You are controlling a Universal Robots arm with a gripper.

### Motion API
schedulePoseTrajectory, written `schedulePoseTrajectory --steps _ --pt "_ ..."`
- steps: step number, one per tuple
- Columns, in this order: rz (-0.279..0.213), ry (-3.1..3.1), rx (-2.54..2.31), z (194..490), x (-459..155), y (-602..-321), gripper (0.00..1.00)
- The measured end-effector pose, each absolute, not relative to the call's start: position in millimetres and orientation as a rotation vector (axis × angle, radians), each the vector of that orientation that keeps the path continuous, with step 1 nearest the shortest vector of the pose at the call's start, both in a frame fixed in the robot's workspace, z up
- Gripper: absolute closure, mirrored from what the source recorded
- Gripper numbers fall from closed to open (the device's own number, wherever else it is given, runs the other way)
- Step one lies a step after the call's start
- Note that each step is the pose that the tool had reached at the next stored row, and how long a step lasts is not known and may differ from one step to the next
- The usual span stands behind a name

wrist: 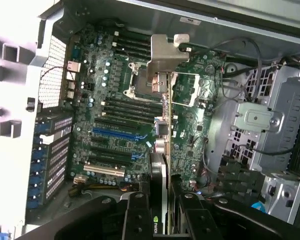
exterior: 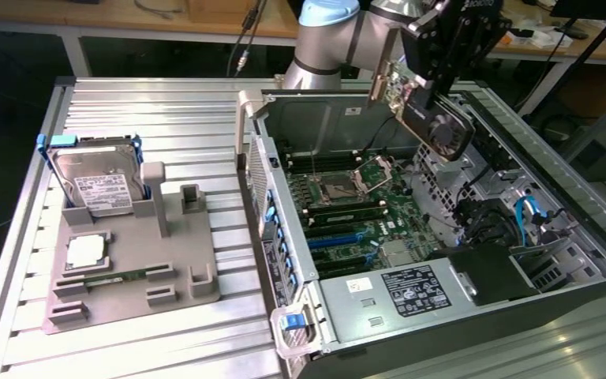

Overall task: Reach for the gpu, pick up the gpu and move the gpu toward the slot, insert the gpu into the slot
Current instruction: 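Insert the gpu into the slot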

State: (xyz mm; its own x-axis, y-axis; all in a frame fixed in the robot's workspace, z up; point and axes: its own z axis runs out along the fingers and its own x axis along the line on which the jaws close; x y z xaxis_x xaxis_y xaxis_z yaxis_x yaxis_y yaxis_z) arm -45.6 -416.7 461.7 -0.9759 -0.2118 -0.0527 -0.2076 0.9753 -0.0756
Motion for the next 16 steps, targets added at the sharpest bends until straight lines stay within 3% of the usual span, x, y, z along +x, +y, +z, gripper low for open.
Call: schedulePoseTrajectory --steps 14,16 --pt "-0.092 2.981 -0.753 452 -44 -417 0.73" --pt "-0.067 3.015 -0.839 448 -42 -417 0.73"
